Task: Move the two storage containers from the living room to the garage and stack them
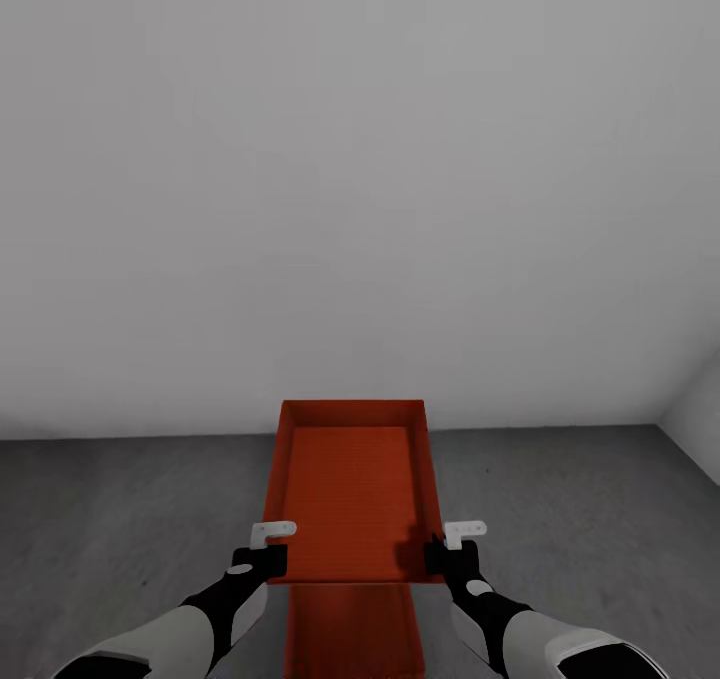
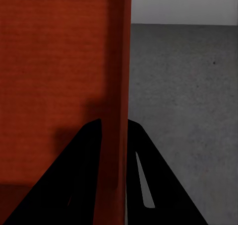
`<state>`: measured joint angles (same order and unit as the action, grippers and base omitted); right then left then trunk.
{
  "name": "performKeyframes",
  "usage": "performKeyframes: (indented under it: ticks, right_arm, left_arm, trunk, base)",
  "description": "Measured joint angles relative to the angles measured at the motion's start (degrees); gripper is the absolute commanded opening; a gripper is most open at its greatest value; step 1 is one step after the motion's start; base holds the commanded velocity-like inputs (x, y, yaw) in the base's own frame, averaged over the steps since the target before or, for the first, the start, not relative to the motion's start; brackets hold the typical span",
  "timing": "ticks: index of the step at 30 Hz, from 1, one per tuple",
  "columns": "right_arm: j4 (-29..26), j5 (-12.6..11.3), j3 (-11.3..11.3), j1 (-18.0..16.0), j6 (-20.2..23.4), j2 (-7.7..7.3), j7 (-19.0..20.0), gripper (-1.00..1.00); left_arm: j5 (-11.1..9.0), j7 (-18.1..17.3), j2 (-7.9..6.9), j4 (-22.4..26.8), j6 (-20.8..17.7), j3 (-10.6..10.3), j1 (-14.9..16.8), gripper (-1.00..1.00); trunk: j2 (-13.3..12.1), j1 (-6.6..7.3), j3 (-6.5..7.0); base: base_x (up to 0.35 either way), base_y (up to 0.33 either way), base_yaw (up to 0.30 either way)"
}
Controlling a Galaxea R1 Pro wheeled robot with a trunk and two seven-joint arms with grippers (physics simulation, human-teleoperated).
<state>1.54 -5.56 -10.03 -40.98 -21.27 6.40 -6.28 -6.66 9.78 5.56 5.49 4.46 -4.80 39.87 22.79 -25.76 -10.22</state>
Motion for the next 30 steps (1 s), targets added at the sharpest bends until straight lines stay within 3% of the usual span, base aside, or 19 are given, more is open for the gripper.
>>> performKeyframes:
  ticks: [30]
  right_arm:
    - [-0.01,0.02,0.01,0.0,-0.01,0.0,-0.01,-1.0]
  left_arm:
    - [0.02,0.0,-0.01,0.03,0.0,0.01,0.0,-1.0]
  trunk:
    - [0.01,0.0,-2.78]
  base:
    - [0.0,0.0,0.0]
